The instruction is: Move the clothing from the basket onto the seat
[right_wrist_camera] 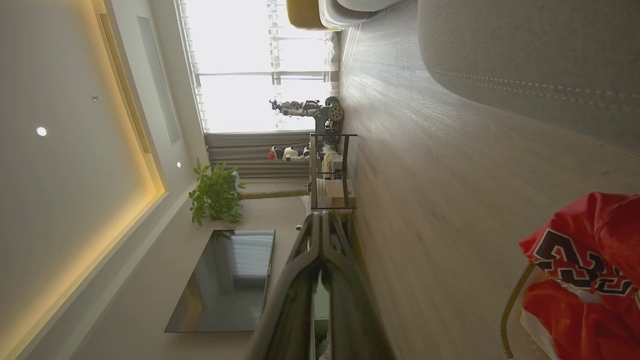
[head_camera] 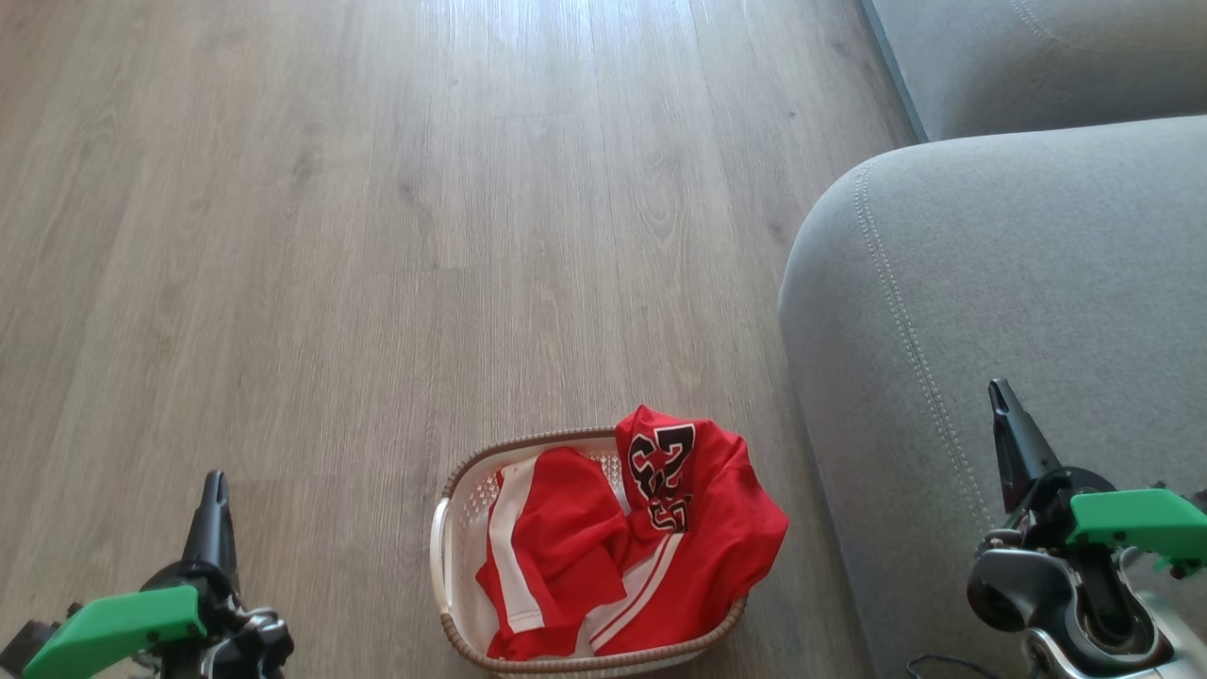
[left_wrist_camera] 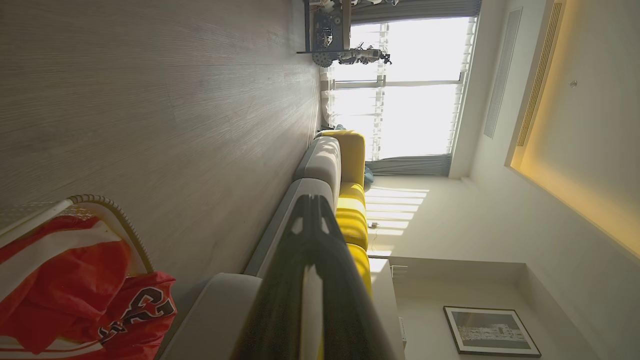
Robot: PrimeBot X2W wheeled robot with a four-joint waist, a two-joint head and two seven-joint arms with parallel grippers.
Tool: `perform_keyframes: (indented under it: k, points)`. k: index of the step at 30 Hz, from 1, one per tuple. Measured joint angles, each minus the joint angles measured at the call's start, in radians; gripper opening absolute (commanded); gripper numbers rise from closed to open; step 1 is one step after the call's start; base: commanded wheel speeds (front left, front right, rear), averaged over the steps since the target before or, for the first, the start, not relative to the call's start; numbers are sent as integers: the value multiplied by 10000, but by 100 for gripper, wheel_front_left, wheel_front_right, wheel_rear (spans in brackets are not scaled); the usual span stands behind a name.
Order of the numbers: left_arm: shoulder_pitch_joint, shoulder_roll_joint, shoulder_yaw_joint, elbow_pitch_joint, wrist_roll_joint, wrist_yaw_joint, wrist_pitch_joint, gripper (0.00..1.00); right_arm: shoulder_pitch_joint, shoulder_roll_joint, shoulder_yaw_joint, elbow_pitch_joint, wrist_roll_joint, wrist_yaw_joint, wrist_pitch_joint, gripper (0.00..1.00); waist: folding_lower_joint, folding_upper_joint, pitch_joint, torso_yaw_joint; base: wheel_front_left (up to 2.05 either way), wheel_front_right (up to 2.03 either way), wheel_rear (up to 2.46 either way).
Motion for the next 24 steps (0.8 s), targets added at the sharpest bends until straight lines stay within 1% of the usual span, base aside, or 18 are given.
perform_keyframes:
  k: [9,10,16,19,24]
  points:
    - [0,0,0,0,0,0,0,0,0,0,2,0,0,0,0,0,0,0,0,0,0,0,0]
    - [0,0,0,0,0,0,0,100,0,-2,2,0,0,0,0,100,0,0,0,0,0,0,0]
    - [415,-102,-36,867,0,12,-2,100,573,399,270,779,0,2,4,100,0,0,0,-1,0,0,0]
    - [637,-119,-65,926,0,12,-61,100,833,472,313,876,-35,2,4,100,0,0,-11,2,0,0,0]
    - [599,-119,-171,869,35,12,-226,100,802,537,244,861,-330,2,4,100,0,0,-31,7,0,0,0]
